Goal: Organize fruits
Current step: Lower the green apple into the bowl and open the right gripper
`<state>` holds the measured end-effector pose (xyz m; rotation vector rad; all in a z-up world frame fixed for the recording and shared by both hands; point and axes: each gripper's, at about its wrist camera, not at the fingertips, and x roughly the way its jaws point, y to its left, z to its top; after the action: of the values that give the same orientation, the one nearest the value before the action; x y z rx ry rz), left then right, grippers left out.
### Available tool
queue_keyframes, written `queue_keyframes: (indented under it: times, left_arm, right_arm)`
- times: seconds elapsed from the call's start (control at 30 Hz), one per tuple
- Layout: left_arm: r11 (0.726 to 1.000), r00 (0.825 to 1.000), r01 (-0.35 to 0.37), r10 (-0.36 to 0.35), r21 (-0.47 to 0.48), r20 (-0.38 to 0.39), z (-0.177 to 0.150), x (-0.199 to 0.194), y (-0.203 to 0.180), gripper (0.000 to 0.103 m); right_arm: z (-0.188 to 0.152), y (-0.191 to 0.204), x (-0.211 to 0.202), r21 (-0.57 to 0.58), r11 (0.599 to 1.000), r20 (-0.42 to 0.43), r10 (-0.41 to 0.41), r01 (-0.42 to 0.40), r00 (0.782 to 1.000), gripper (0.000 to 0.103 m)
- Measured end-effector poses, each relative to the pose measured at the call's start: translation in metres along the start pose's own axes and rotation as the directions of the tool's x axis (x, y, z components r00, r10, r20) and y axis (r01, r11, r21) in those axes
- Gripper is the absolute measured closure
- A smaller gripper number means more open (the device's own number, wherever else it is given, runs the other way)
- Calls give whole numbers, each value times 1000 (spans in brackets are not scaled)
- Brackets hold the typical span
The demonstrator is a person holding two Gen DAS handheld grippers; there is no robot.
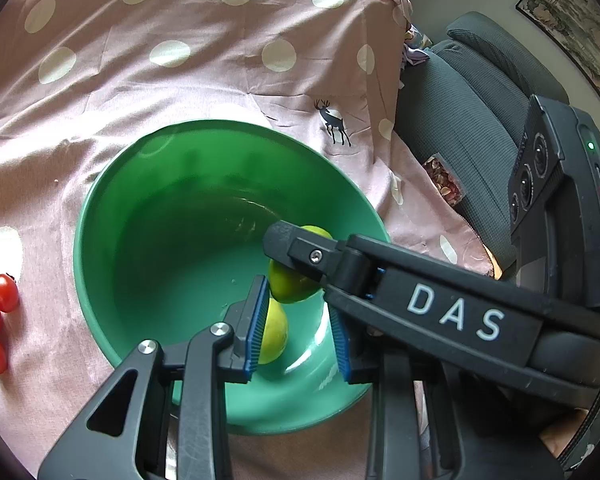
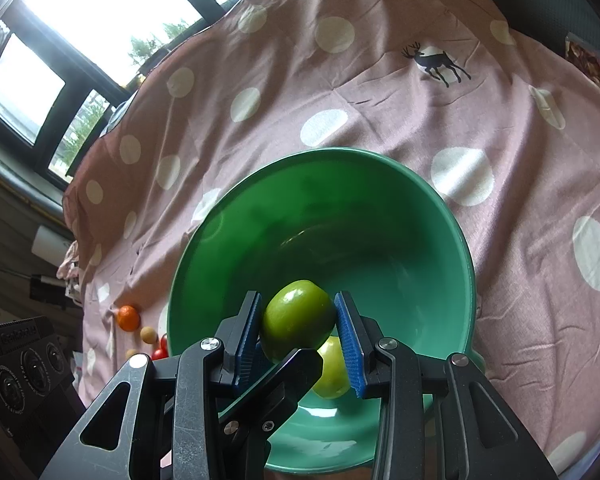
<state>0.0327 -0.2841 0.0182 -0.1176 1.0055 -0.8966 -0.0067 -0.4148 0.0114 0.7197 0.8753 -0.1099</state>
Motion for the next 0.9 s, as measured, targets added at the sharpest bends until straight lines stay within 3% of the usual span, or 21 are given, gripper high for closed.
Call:
queue_keyframes:
  times: [0.6, 0.67, 0.77, 0.9]
  left_arm:
    - [1000, 999, -9, 9, 5, 33, -5, -16, -2, 74]
    - [1000, 999, -12, 12, 12, 53, -6, -26, -2, 74]
    - [1000, 996, -18, 17, 13, 84, -9, -45, 1, 69]
    - [1000, 989, -29, 29, -3, 146, -15, -75, 12, 52]
  right_arm:
    - [-2, 0, -5, 5, 1000, 16, -31, 31, 999, 63]
    - [-3, 4, -9, 1, 999, 33, -41, 41, 999, 58]
    - [-3, 8, -16, -8, 999, 69, -53, 54, 996, 52]
    - [-4, 16, -24, -22, 998, 101, -59, 62, 993, 44]
